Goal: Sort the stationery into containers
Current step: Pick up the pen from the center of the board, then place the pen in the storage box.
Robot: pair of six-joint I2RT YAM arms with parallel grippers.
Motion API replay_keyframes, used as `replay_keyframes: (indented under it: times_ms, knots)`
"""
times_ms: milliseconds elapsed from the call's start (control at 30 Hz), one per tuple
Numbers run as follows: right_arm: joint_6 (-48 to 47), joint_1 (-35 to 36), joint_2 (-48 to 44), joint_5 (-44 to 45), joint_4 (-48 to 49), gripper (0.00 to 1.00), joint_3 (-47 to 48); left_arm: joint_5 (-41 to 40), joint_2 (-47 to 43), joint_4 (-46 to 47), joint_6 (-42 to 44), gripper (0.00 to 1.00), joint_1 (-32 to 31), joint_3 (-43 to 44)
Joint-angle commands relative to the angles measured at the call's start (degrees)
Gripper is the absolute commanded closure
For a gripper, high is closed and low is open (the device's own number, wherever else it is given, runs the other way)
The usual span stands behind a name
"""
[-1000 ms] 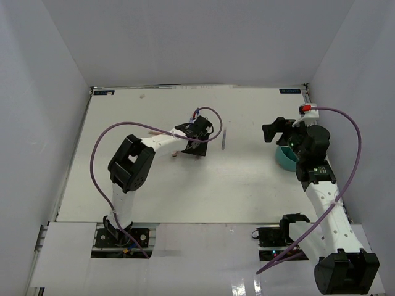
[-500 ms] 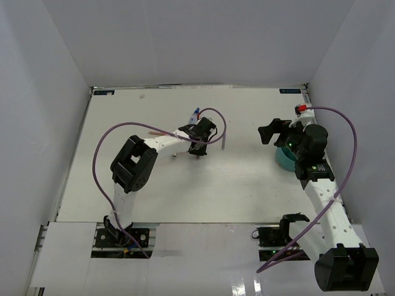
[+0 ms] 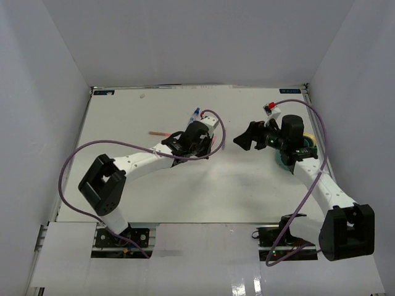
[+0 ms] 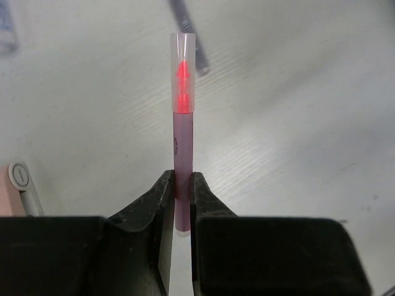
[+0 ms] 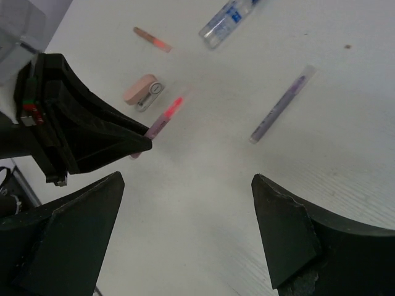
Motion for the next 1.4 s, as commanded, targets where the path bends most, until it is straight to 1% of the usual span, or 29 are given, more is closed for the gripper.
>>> replay_keyframes:
  times_ms: [0,133,167,367,567,600,667,700,767,800,867,900,933,967,1000,1067,1100,1167,1200,1233,1267,1333,1367]
  knots:
    - [3.3,4.1,1.8,-3.7,1.5,0.10,4.2,5.8,-6.3,11.0,6.5,0.85,-1.1,-4.1]
    - [6.7,7.7,4.7,-3.3,4.8,0.10,5.2,7.3,-10.7,16.0,9.3,0.84,-2.3,-7.1]
    - [7.8,8.4,5.1,-3.3,5.2,0.10,5.2,9.2,-11.4,16.4,10.3,0.84,-2.5,-7.6]
    - [9.8,10.0,7.1,-3.6,7.7,0.10,5.7,10.0,-14.3,19.6,12.6,0.82,-4.0,-10.0]
    - [11.3,10.7,8.3,-4.8,9.3,0.18,5.7,10.6,-15.4,21.4,14.3,0.80,-4.8,-11.4]
    - [11.4,10.7,8.4,-5.1,9.9,0.22,5.6,10.8,-15.5,21.5,14.4,0.80,-5.0,-11.4]
    - [11.7,10.7,8.5,-5.4,10.2,0.26,5.5,10.8,-15.7,21.8,14.8,0.80,-5.2,-11.7]
    - [11.7,10.7,8.5,-5.4,10.3,0.31,5.5,10.8,-15.8,21.9,15.0,0.80,-5.3,-11.9]
    - [11.7,10.8,8.5,-5.4,10.2,0.38,5.5,10.5,-15.8,22.1,15.2,0.80,-5.3,-12.1]
    - [11.7,10.8,8.4,-5.4,10.2,0.44,5.5,10.4,-15.9,22.1,15.2,0.80,-5.3,-12.2]
    - [11.6,10.8,8.2,-5.3,10.1,0.51,5.3,10.3,-15.8,22.0,15.2,0.79,-5.3,-12.1]
    - [11.4,10.7,8.0,-5.1,9.9,0.58,5.2,10.4,-15.8,22.1,15.2,0.78,-5.3,-12.0]
    - [11.2,10.7,7.6,-4.7,9.5,0.63,5.0,10.2,-15.7,22.1,15.1,0.78,-5.3,-12.0]
    - [11.0,10.7,7.5,-4.6,9.4,0.71,4.9,9.5,-15.6,22.1,14.8,0.77,-5.3,-12.0]
    - [10.8,10.7,7.2,-4.1,9.2,0.76,4.8,9.1,-15.5,22.0,14.6,0.75,-5.3,-12.0]
    - [10.4,10.7,6.6,-3.4,8.6,0.82,4.5,8.7,-15.1,21.5,14.4,0.69,-5.3,-11.5]
    - [10.0,10.7,6.3,-2.8,8.3,0.83,4.5,8.5,-14.9,21.3,13.8,0.66,-5.3,-11.4]
    - [9.5,10.5,5.7,-2.1,7.4,0.88,4.2,8.3,-14.1,20.1,13.0,0.58,-5.3,-10.4]
    - [9.0,10.4,5.0,-0.9,7.3,0.88,4.1,6.1,-13.8,19.6,12.2,0.54,-5.3,-10.0]
    - [8.9,10.1,4.6,-0.3,7.0,0.89,3.8,5.3,-13.6,18.3,11.6,0.36,-5.3,-9.1]
    - [8.5,9.9,4.0,0.6,6.6,0.89,3.5,4.4,-12.9,17.5,11.0,0.25,-5.3,-8.6]
    - [6.9,9.0,1.8,5.3,5.8,0.89,2.1,0.8,-12.4,14.6,9.7,0.12,-5.3,-6.8]
    - [6.1,8.5,1.0,7.2,3.8,0.90,1.7,-0.2,-12.3,12.3,9.2,0.03,-5.1,-6.1]
